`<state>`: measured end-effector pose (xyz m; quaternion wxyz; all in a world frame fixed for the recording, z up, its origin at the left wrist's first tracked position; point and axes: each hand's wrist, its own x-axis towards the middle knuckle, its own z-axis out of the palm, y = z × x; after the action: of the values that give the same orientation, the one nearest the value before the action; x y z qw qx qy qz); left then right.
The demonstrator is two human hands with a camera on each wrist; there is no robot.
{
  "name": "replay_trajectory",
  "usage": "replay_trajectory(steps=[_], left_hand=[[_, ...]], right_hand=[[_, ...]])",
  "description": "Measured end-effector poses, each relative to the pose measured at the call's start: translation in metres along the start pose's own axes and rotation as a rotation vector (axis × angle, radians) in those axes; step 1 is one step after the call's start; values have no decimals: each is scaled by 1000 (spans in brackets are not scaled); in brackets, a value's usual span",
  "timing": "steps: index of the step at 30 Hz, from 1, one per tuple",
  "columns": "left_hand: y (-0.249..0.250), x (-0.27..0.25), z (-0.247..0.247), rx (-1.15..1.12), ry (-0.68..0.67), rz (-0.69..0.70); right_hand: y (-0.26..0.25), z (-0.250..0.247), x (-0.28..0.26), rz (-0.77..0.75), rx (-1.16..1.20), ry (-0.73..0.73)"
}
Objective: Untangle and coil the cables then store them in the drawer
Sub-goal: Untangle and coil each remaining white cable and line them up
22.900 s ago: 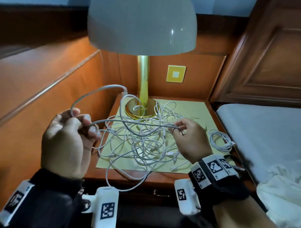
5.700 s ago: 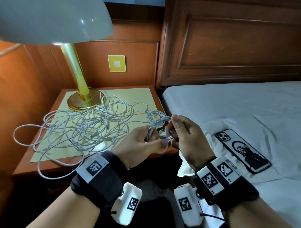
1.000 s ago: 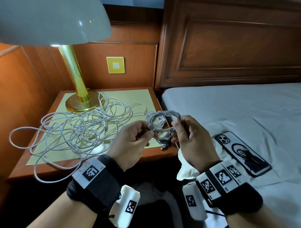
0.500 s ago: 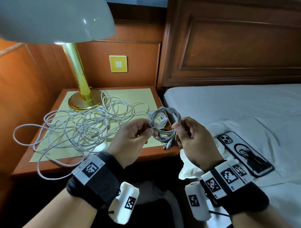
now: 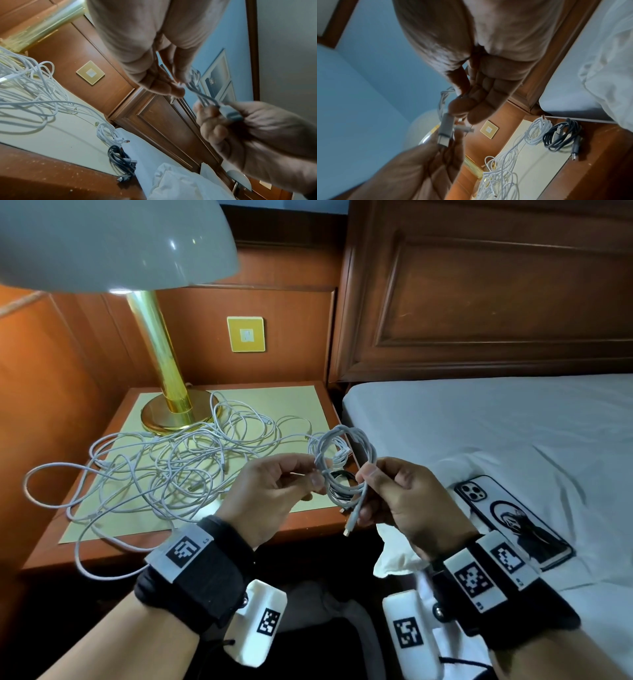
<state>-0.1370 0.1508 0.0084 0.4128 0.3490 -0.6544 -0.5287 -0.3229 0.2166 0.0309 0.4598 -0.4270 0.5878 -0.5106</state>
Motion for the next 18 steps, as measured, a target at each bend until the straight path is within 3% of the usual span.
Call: replay_trajectory(steps=[3,6,10,15,18], left_hand=[[-2,0,7,-115,94,-21],[0,-1,13,-249,101,-56],[-1,-3,18,-226,131,-14],[2,-2,24,-447,28,-69],[3,0,23,-410,-45,-84]], right_hand=[[1,6,-1,-68,-116,11],[1,8,-4,-146,-286,21],[1,7,-5,-173,-381,25],[0,3,0,-161,-413,99],[1,3,0,-161,-405,107]])
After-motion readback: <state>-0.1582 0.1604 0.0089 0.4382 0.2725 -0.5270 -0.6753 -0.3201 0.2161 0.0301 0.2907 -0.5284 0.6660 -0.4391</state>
